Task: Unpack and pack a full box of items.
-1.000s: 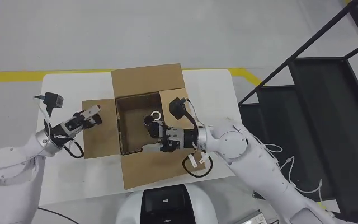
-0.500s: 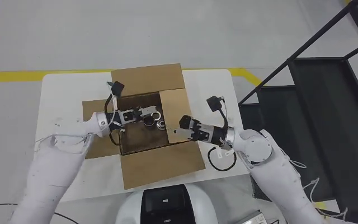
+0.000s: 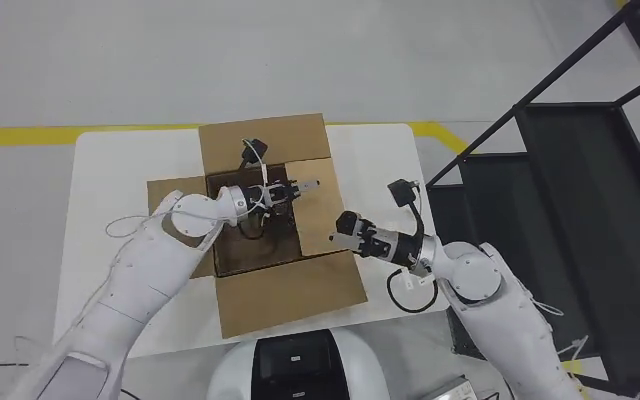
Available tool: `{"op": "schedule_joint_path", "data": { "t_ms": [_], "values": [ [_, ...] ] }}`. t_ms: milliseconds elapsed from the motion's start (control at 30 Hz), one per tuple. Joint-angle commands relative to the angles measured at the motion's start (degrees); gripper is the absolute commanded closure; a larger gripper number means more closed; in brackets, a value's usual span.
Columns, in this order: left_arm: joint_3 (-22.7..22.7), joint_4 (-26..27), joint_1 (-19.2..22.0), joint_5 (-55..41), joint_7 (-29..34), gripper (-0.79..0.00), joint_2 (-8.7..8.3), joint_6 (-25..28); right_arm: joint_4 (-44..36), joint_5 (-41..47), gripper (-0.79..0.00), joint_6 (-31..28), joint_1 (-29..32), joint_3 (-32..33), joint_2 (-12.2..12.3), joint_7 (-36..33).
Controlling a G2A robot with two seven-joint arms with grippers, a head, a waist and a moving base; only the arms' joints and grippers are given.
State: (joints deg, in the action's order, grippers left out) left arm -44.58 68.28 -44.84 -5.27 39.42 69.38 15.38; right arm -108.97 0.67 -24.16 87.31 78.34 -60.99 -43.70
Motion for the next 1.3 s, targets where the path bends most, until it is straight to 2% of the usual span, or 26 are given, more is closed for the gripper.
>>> {"op": "schedule_joint_path", "data": {
  "t_ms": [0, 233, 367, 500, 667, 833, 933, 1033, 1133, 1267],
  "values": [
    [0.39, -0.33, 0.61, -1.86, 0.25, -0.785, 0.57, 0.91, -0.47, -0.23, -0.785, -0.29, 0.2, -0.12, 0.09, -0.73],
    [-0.74, 2.18, 0.75, -9.63, 3.81, -0.785, 1.41, 5.3, -3.03, -0.05, -0.785, -3.06, 0.96, -0.64, 0.44, -3.52],
    [-0.84, 3.86, 1.07, -13.04, 4.78, -0.785, 2.0, 5.74, -5.07, 0.01, -0.785, -4.42, 1.35, -0.96, 0.67, -5.21],
    [0.9, 3.82, 2.05, -14.72, 4.74, -0.785, 3.18, 5.35, -7.15, -0.72, -0.785, -4.38, 1.53, -1.64, 0.89, -7.0],
    [2.99, 1.46, 4.11, -21.01, 7.56, -0.785, 5.06, 4.23, -7.9, -4.94, -0.785, 1.88, 1.18, -3.02, 1.13, -9.06],
    [2.83, -0.94, 5.42, -21.27, 9.93, -0.785, 5.68, 5.42, -7.27, -7.09, -0.785, 6.86, 3.2, 0.26, 1.42, -4.16],
    [0.65, -0.62, 5.01, -19.51, 11.0, -0.785, 4.91, 5.18, -7.69, -7.84, -0.785, 8.18, 5.76, 3.87, 1.68, -0.46],
    [-3.87, 2.43, 2.4, -17.34, 12.71, -0.785, 3.01, 3.98, -8.42, -8.42, -0.785, 9.49, 8.62, 7.38, 1.9, 2.54],
    [-11.18, 8.56, -2.68, -13.87, 14.43, -0.785, 0.18, 2.28, -8.96, -10.67, -0.785, 12.76, 11.18, 9.72, 2.0, 5.36],
    [-23.68, 19.61, -12.36, -11.35, 16.47, -0.785, -3.48, -0.43, -6.79, -13.15, -0.785, 17.06, 10.93, 9.96, 1.88, 8.63]
  ]
}}
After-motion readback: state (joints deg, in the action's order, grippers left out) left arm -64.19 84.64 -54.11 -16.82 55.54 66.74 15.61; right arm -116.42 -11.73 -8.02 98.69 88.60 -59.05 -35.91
